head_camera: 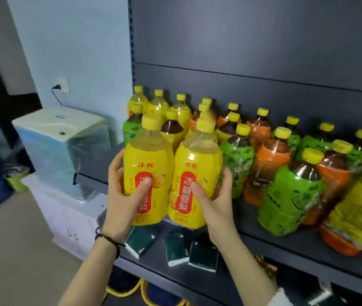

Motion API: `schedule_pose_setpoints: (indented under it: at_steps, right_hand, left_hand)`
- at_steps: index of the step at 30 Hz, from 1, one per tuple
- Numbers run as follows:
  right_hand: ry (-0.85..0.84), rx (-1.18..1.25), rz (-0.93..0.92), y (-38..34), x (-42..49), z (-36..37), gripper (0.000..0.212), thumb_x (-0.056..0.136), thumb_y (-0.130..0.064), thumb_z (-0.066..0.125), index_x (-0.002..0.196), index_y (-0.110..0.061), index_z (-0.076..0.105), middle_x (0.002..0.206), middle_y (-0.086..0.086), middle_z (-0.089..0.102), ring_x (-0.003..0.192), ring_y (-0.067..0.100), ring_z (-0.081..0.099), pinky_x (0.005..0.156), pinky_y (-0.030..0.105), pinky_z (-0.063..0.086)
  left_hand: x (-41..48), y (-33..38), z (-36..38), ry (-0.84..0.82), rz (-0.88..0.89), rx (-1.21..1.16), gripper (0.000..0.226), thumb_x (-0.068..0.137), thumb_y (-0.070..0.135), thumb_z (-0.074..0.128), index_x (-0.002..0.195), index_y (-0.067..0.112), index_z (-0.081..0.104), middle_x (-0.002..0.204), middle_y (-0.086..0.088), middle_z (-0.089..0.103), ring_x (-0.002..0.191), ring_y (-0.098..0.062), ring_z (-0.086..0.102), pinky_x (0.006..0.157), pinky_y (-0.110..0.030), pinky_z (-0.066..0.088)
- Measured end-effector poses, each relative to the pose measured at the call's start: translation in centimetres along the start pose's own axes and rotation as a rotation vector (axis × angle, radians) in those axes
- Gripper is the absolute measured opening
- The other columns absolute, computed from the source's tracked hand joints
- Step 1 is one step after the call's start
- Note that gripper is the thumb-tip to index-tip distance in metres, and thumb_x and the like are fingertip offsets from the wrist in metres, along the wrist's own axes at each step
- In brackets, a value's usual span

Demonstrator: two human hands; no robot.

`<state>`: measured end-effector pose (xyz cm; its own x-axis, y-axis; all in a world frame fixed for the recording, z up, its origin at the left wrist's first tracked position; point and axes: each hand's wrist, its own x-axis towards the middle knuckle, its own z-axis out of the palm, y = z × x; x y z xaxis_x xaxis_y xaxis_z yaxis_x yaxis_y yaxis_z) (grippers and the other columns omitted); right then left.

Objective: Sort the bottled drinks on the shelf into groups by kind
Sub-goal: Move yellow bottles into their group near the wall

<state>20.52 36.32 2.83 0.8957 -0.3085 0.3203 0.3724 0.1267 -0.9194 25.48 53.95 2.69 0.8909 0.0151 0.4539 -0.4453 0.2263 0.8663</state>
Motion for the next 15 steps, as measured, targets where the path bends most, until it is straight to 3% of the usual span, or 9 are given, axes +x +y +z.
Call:
schedule_pose_setpoints:
  at_steps: [3, 7, 15]
  right_hand:
    - [-0.014, -0.021, -0.016, 2.5, 2.6, 3.4, 0.080, 0.056, -0.056, 0.083, 0.123, -0.063, 0.039, 0.135, -0.011, 0.053, 0.116, 0.008, 0.059, 0.086, 0.034, 0.056]
    - [-0.039, -0.025, -0.029, 4.7, 5.6, 7.4, 0.083, 0.054, -0.061, 0.083, 0.122, -0.065, 0.037, 0.136, -0.015, 0.050, 0.115, 0.003, 0.058, 0.083, 0.028, 0.056]
    - [-0.012, -0.073, -0.045, 8.5, 8.0, 13.2, 0.080, 0.061, -0.050, 0.082, 0.125, -0.059, 0.035, 0.137, -0.008, 0.050, 0.115, 0.007, 0.059, 0.084, 0.030, 0.056]
  left_hand:
    - [3.3, -1.7, -3.1, 0.020, 0.003, 0.020, 0.084, 0.061, 0.065, 0.076, 0.133, 0.044, 0.037, 0.124, -0.006, 0.059, 0.104, -0.022, 0.065, 0.077, -0.038, 0.058]
    - [7.1, -2.9, -6.5, 0.042, 0.014, 0.061, 0.084, 0.058, 0.071, 0.073, 0.130, 0.047, 0.036, 0.122, -0.002, 0.058, 0.101, -0.012, 0.066, 0.072, -0.023, 0.056]
    - [11.7, -5.4, -11.4, 0.029, -0.019, 0.007, 0.095, 0.057, 0.068, 0.075, 0.136, 0.034, 0.034, 0.121, -0.005, 0.057, 0.098, -0.009, 0.066, 0.070, -0.019, 0.055]
